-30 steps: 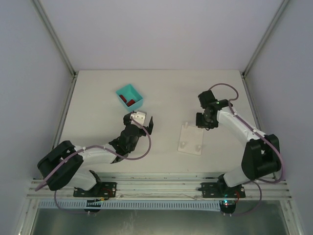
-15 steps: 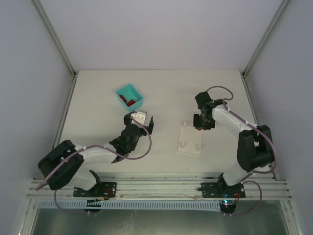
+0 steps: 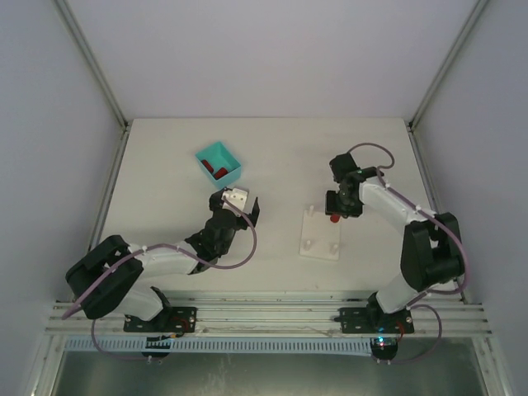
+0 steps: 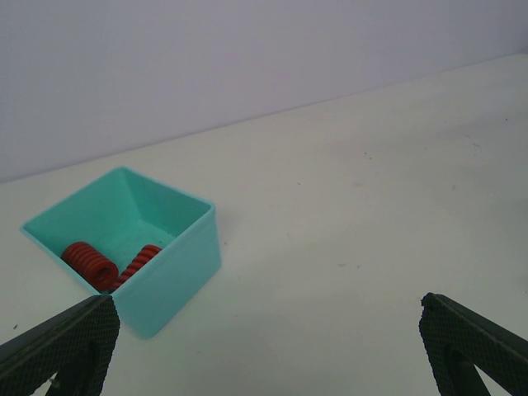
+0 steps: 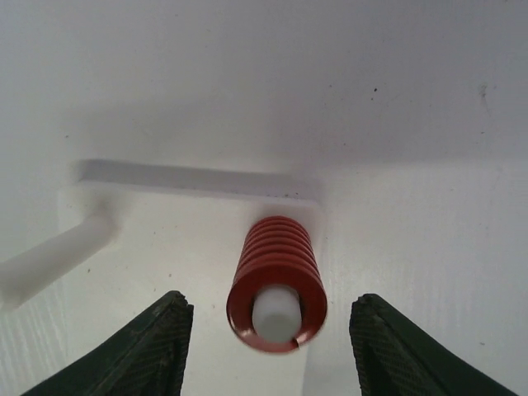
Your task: Install the large spring
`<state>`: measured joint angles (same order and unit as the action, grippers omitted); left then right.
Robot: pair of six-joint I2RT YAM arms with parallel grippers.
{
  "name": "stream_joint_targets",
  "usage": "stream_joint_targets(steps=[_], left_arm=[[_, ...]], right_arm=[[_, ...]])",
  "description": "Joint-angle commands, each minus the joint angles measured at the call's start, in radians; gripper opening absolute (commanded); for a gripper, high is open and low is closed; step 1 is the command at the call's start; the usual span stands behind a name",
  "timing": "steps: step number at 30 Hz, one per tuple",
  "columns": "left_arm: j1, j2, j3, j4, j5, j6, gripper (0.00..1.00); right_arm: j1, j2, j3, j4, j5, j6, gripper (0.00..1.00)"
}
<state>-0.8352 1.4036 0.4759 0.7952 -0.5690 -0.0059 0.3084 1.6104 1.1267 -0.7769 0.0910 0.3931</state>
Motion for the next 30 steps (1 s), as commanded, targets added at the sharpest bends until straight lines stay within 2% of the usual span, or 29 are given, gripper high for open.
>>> stream_joint_targets(steps=[1,6,9,12,14,20,22,27,30], left_arm=[[0.001,-0.005,0.06,-0.03,-0.026,0.002,0.99],[0.031,-0.017,0.177,-0.228,-0.055,-0.08,0.99],[0.108,-0.009,0.283,-0.379,0.004,-0.169,0.99],[0.2,0.031,0.382,-0.472,0.096,-0.186,1.0],[0.265,0.074,0.454,-0.53,0.141,-0.181,0.94],[0.431,0.243,0.638,-0.655,0.336,-0.192,0.67],[0.466,0.32,0.711,-0.709,0.346,-0.174,0.59],[0.532,0.451,0.876,-0.799,0.398,-0.174,0.49],[0.545,0.522,0.968,-0.88,0.346,-0.179,0.46]], right_arm=[[-0.005,-0.102,0.027,-0.036,0.01,0.0,0.6],[-0.002,-0.234,0.038,-0.002,-0.065,-0.013,0.73],[0.02,-0.31,0.008,0.089,-0.098,0.014,0.85],[0.063,-0.369,-0.05,0.217,-0.055,0.024,0.94],[0.088,-0.394,-0.095,0.302,-0.016,0.043,0.98],[0.176,-0.392,-0.19,0.423,0.085,0.049,0.99],[0.196,-0.403,-0.213,0.451,0.137,0.034,0.99],[0.204,-0.458,-0.271,0.509,0.206,0.016,0.99],[0.205,-0.473,-0.292,0.535,0.213,0.008,0.99]])
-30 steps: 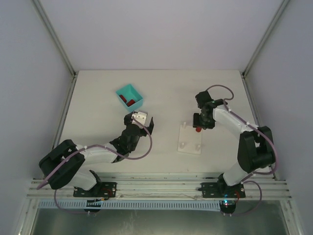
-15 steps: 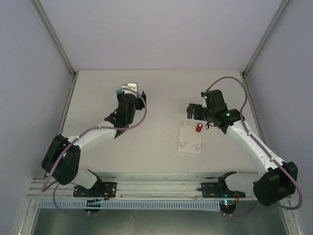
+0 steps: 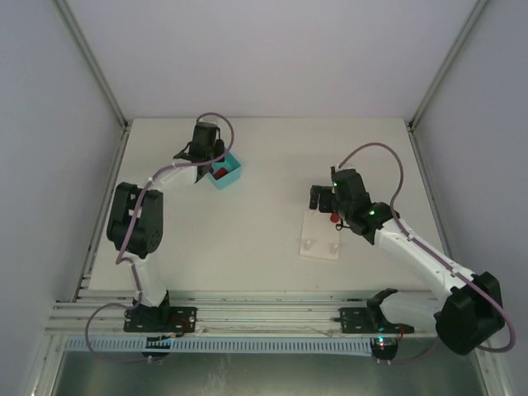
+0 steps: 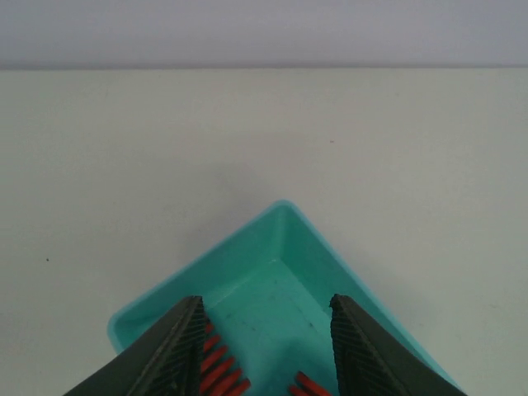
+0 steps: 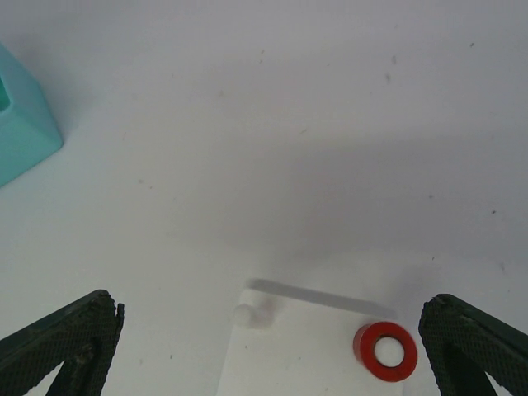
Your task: Install the large spring
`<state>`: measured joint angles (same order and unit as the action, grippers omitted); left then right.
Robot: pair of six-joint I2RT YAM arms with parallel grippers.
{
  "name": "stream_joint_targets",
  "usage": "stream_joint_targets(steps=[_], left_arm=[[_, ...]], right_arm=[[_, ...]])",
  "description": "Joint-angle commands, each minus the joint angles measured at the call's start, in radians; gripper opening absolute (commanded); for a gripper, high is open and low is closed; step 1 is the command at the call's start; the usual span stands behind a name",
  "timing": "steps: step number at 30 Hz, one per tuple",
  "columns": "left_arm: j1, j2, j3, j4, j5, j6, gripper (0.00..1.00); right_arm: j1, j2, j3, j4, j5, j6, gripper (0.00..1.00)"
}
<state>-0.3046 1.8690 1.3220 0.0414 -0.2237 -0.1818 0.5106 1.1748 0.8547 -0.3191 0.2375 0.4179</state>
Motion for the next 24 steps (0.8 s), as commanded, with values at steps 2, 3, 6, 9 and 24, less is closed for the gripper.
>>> stream_joint_targets(steps=[2,3,6,9,24], left_arm=[[0.03,0.094,0.174,-0.185,-0.043,-0.034,0.43],[0.037,0.101,0.178,-0.197,-0.043,-0.044,0.43],[0.062,0.101,0.161,-0.213,-0.039,-0.109,0.42],[0.077,0.103,0.153,-0.235,-0.053,-0.16,0.46],[0.063,0.288,0.459,-0.408,0.106,0.051,0.34]], right_arm=[[0.002,-0.03,-0.026,0.082,0.066,-0.018,0.99],[0.002,-0.024,-0.026,0.084,0.066,-0.019,0.99],[0.005,0.0,-0.025,0.085,0.074,-0.021,1.0],[0.005,0.013,-0.022,0.077,0.087,-0.024,1.0],[0.006,0.028,-0.031,0.088,0.128,-0.039,0.99]])
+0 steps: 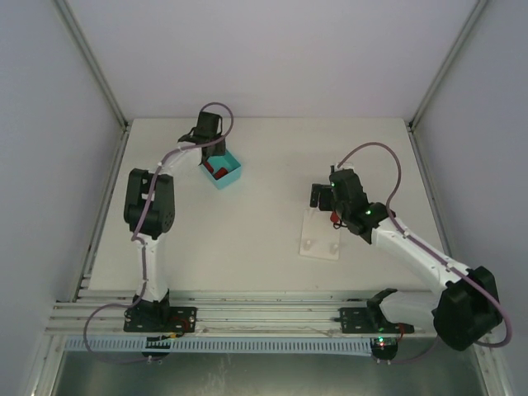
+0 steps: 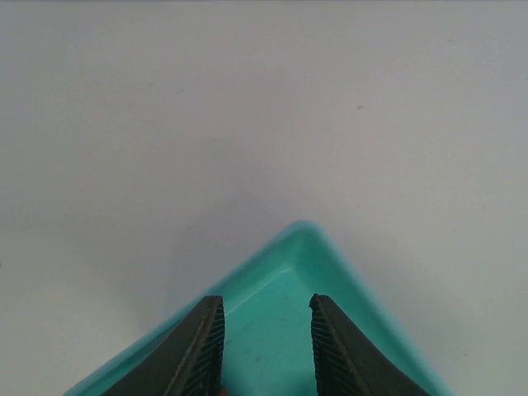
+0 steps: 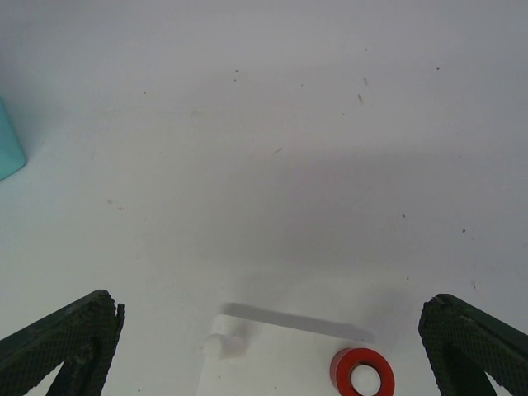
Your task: Install the large spring
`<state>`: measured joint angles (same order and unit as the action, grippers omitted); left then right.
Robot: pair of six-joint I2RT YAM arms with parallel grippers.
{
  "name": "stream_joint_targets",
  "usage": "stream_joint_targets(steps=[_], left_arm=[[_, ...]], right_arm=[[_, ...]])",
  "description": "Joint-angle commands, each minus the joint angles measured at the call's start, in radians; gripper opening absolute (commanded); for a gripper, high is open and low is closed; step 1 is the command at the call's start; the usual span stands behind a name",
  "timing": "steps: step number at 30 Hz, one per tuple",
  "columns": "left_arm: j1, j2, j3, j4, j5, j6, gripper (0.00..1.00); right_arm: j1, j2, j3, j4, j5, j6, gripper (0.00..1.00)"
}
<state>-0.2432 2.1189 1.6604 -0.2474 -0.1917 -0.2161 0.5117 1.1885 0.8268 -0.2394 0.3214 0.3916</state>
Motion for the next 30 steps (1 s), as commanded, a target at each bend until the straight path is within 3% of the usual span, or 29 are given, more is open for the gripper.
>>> stream_joint_targets(steps=[1,9,13,22,26,30], left_arm=[[0.006,0.048,0.14,-0.135,0.101,0.081,0.34],[0.022,0.051,0.202,-0.205,0.184,0.131,0.4],[0.026,0.004,0.165,-0.169,0.197,0.159,0.4],[0.024,-0.028,0.154,-0.211,0.174,0.141,0.39],[0.026,-0.013,0.182,-0.259,0.205,0.118,0.39],[0.039,0.043,0.241,-0.311,0.238,0.05,0.36]], right_arm=[[0.005,0.021,0.0,0.01,0.044,-0.015,0.99],[0.005,0.093,0.075,-0.06,-0.035,0.0,0.99],[0.005,0.095,0.054,-0.039,-0.084,0.051,0.99],[0.004,0.016,0.025,-0.084,0.021,0.17,0.99],[0.002,-0.011,0.063,-0.217,0.031,0.262,0.99],[0.002,0.056,0.235,-0.465,0.089,0.303,0.99]])
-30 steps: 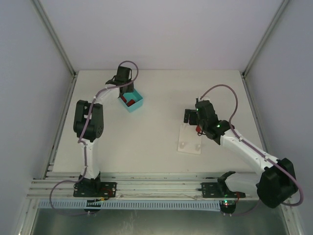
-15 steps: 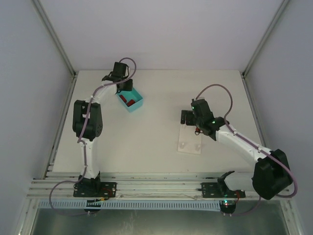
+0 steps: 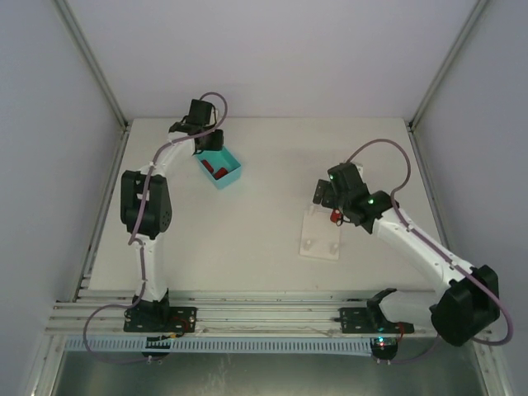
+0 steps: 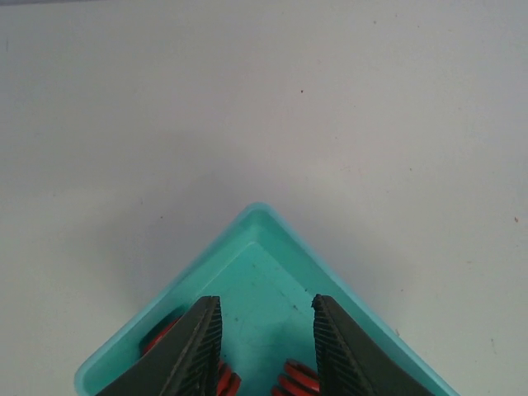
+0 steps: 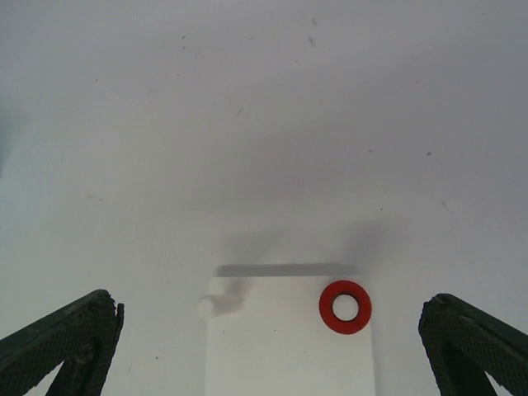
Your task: Install the large spring
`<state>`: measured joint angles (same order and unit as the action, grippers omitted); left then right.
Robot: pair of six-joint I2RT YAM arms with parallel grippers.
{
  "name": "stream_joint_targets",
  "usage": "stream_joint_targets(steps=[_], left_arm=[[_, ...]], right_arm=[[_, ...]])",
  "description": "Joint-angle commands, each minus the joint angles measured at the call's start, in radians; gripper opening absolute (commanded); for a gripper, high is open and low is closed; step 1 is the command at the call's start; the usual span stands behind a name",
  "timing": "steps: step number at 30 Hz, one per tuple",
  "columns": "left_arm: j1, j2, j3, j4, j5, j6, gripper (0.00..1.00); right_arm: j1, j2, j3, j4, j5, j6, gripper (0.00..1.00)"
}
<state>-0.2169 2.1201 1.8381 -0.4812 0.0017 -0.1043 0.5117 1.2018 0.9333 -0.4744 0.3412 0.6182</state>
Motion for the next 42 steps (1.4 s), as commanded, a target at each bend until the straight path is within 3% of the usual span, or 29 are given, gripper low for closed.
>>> stream_joint_targets(steps=[1,4,6,10,13,20,24,29,36,42], left_arm=[[0.013,0.046,0.048,-0.055,0.061,-0.068,0.35],[0.01,0.082,0.053,-0.037,0.113,-0.048,0.35],[0.016,0.116,0.088,-0.067,0.129,0.045,0.35],[0.084,0.216,0.256,-0.212,0.299,0.186,0.37],[0.1,0.298,0.435,-0.36,0.261,0.259,0.39],[0.119,0.144,0.247,-0.28,0.233,0.289,0.39],[0.094,0.15,0.327,-0.312,0.255,0.286,0.39],[0.045,0.155,0.272,-0.315,0.16,0.288,0.39],[-0.006,0.23,0.317,-0.361,0.033,0.286,0.38],[-0.005,0.254,0.296,-0.362,0.009,0.284,0.39]], right_arm=[[0.002,0.056,0.154,-0.25,0.074,0.068,0.99],[0.002,0.089,0.186,-0.242,0.074,0.023,0.99],[0.001,0.109,0.199,-0.226,0.076,0.007,0.99],[0.004,0.107,0.161,-0.179,0.016,-0.003,0.99],[0.004,0.065,0.073,-0.084,-0.064,-0.012,0.99],[0.005,0.035,0.115,-0.127,-0.115,-0.037,0.99],[0.004,-0.007,0.117,-0.141,-0.072,-0.064,0.99],[0.005,-0.02,0.14,-0.146,-0.077,-0.112,0.99],[0.005,-0.021,0.156,-0.137,-0.106,-0.15,0.99],[0.005,-0.032,0.154,-0.128,-0.116,-0.172,0.99]])
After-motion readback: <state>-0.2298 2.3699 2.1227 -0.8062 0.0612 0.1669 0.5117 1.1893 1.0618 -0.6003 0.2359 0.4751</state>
